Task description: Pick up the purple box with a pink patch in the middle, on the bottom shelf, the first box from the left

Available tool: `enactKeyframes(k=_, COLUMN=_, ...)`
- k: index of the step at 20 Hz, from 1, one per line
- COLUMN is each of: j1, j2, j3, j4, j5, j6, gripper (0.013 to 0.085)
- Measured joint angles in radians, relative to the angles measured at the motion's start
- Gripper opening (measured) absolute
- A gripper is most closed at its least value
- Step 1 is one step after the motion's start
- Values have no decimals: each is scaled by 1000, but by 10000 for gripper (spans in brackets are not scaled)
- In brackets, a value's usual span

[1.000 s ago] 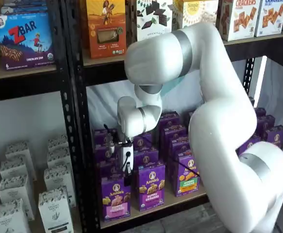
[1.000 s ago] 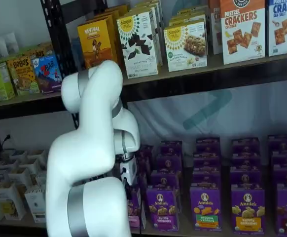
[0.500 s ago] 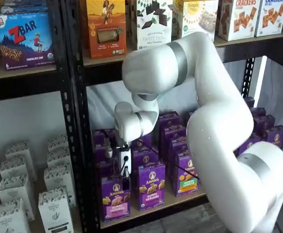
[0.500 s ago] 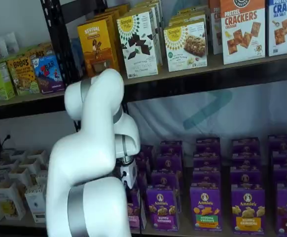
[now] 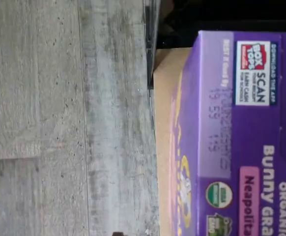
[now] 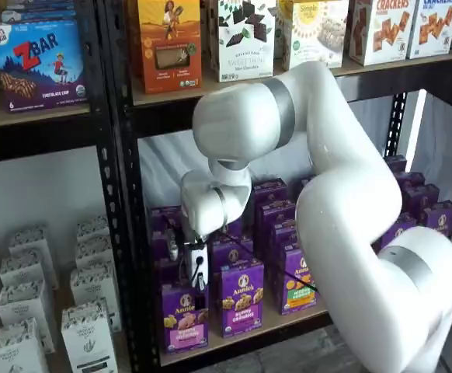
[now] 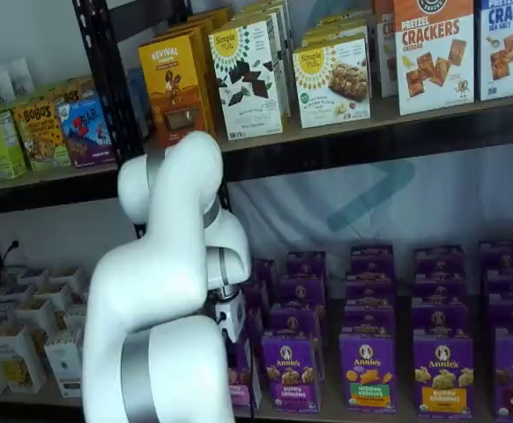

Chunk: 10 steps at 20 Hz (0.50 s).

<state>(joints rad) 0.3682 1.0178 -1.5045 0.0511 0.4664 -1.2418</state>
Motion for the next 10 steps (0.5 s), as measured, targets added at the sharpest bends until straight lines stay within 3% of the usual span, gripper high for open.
enactKeyframes(k=10, j1=1, j2=32, j3=-27, j4=-1, j5=3, j6=1, gripper=850)
